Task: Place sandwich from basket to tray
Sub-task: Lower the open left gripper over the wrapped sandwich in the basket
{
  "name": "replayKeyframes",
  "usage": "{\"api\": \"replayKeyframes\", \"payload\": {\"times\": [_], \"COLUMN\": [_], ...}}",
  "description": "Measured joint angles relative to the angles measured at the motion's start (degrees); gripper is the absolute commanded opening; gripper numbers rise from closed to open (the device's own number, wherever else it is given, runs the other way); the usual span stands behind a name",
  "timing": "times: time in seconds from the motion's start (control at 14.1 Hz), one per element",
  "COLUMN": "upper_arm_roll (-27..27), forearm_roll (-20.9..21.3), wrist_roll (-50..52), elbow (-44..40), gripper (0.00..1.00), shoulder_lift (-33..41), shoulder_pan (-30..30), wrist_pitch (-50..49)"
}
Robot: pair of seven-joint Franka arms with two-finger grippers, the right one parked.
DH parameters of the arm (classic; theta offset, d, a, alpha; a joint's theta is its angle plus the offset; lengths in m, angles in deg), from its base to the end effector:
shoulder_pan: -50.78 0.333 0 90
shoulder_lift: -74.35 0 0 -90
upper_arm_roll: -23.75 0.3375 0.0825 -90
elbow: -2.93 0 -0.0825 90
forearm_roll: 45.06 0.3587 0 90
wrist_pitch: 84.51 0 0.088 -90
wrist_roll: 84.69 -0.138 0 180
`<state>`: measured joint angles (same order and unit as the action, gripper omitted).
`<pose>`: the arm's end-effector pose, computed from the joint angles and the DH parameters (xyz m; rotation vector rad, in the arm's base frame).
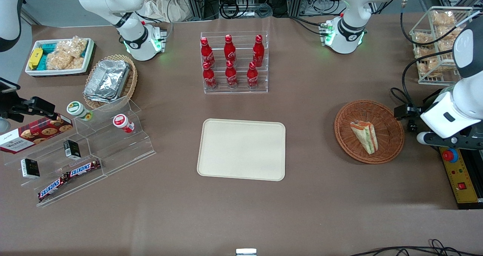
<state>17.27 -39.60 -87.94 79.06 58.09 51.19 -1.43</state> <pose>0.5987 -0.0399 0.5521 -3.0551 0.2401 0.2445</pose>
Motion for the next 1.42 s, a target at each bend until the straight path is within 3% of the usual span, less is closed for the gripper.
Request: {"api": "replayKeyframes", "payload": {"times": [0.78, 1.06, 1.42], "upper_arm_roll": [0.47, 0.87, 1.02], "forearm_roll": [-0.49, -0.40, -0.37], "wrist_roll": [0.22, 0.99, 7.55], "elbow": [0.69, 7.51, 20.78], "gripper": [0.99, 0.99, 0.99], "shoulder_lift": [-0.23, -1.10, -1.81], "shoulder_pan": [0.69, 1.27, 2.23], "wrist_pitch": [-0.42, 0.75, 12.99]}}
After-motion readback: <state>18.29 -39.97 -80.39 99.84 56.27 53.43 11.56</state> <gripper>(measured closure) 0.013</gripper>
